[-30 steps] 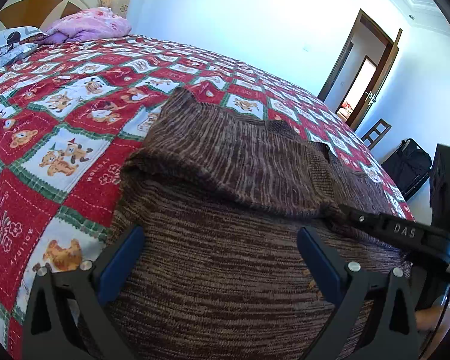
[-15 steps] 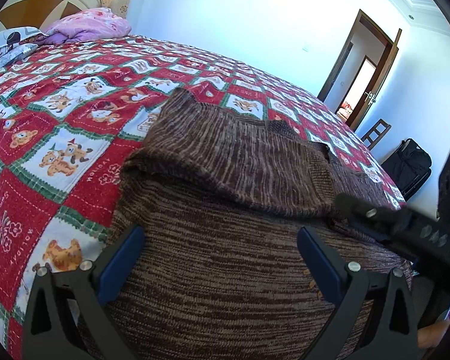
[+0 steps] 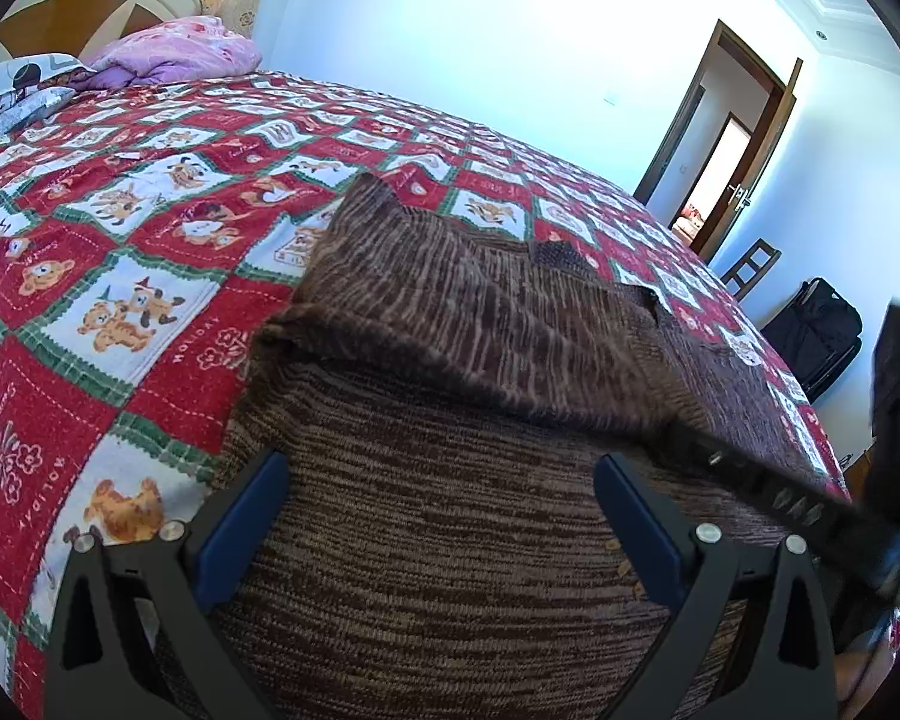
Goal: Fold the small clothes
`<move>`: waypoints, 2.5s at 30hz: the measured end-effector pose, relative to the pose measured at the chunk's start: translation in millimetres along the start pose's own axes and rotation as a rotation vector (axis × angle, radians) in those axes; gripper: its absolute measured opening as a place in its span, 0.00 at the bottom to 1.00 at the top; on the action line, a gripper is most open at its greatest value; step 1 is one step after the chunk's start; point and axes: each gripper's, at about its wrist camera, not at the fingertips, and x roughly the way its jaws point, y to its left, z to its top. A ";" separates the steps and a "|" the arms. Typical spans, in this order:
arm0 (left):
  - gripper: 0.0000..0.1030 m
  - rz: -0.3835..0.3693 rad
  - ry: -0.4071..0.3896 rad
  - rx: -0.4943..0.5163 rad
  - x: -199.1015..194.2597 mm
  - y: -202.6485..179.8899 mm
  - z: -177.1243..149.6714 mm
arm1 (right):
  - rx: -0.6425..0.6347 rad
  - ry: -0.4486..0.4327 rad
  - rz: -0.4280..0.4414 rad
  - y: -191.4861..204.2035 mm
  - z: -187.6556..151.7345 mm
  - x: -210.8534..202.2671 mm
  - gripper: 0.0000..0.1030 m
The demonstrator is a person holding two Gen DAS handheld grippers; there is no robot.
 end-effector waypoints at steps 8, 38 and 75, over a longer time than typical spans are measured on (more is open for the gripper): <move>1.00 0.009 0.006 0.005 0.2 -0.5 0.3 | 0.015 -0.032 0.000 -0.6 0.5 -19.2 0.50; 1.00 0.304 0.111 -0.078 56.5 38.3 54.4 | -0.119 -0.042 -0.175 -3.5 69.9 39.4 0.49; 0.98 0.086 0.229 0.237 -168.8 83.9 -109.5 | -0.115 -0.074 -0.127 -1.4 -74.4 -54.9 0.65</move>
